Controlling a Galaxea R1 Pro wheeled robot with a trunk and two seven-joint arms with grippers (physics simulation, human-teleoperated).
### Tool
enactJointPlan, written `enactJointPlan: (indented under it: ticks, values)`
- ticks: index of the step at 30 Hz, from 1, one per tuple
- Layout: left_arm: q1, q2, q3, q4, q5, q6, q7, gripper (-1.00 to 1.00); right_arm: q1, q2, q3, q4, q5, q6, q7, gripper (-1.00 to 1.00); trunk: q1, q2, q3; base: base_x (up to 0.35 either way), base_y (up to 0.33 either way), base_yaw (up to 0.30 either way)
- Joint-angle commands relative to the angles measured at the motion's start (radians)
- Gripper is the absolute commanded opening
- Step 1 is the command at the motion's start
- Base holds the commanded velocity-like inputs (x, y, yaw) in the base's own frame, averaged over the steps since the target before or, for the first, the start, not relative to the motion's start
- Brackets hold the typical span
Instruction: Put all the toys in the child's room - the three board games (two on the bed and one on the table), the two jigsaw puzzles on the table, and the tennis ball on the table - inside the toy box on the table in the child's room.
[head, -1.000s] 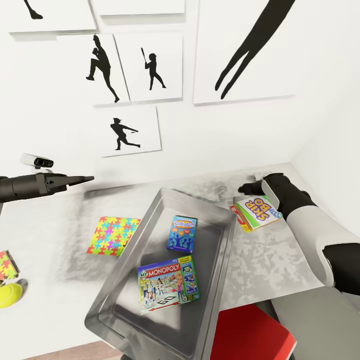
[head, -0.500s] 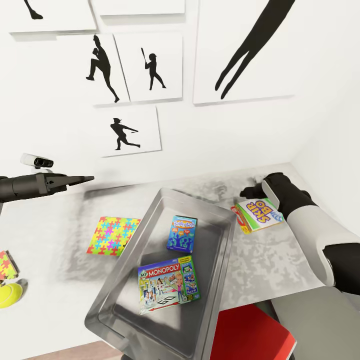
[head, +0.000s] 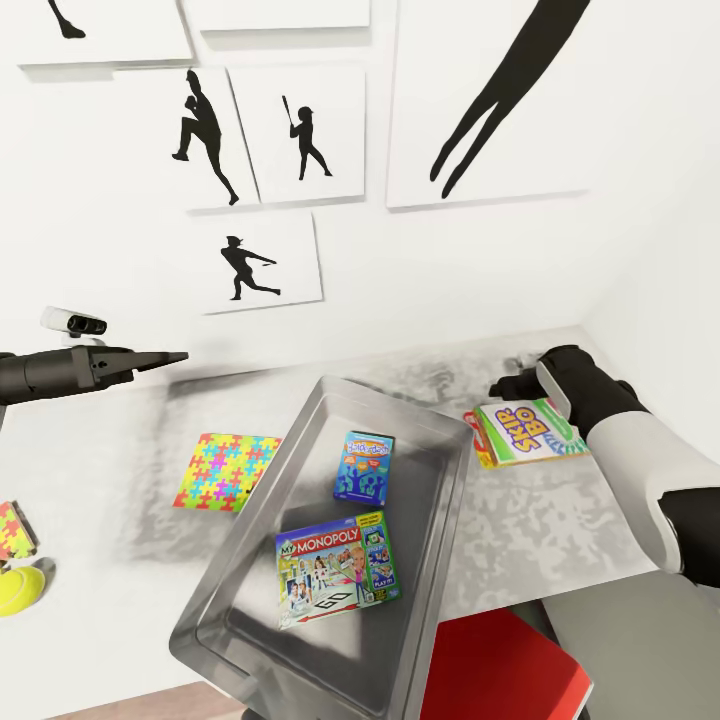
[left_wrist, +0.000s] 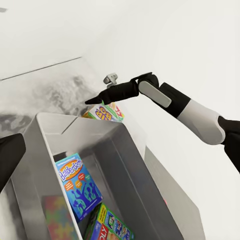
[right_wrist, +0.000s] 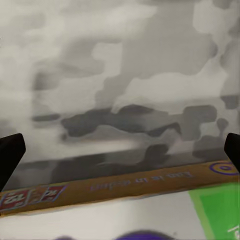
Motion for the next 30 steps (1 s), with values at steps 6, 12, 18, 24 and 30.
enactJointPlan:
  ticks: [6, 12, 18, 24, 30]
  values:
    - [-0.001, 0.001, 0.000, 0.000, 0.000, 0.011, -0.004, 1.00, -0.001, -0.002, 0.009, 0.001, -0.010, 0.007, 0.006, 1.00, 0.001, -0.002, -0.001, 0.000, 0.000, 0.000]
    - [-0.001, 0.000, 0.000, 0.000, 0.000, 0.011, -0.004, 1.00, -0.001, -0.001, 0.031, 0.057, 0.009, 0.008, 0.019, 1.00, 0.001, -0.002, -0.001, 0.000, 0.000, 0.000]
    - [-0.001, 0.001, 0.000, 0.000, 0.000, 0.011, -0.004, 1.00, -0.001, -0.003, 0.100, 0.072, 0.030, 0.009, 0.085, 1.00, 0.001, -0.002, -0.001, 0.000, 0.000, 0.000]
    - [-0.001, 0.000, 0.000, 0.000, 0.000, 0.011, -0.004, 1.00, -0.001, -0.005, 0.110, 0.077, 0.032, 0.010, 0.115, 1.00, 0.001, -0.002, -0.001, 0.000, 0.000, 0.000]
    - [-0.001, 0.002, 0.000, 0.000, 0.001, 0.011, -0.004, 1.00, -0.001, -0.006, 0.116, 0.084, 0.033, 0.064, 0.121, 1.00, 0.001, -0.002, -0.001, 0.000, 0.000, 0.000]
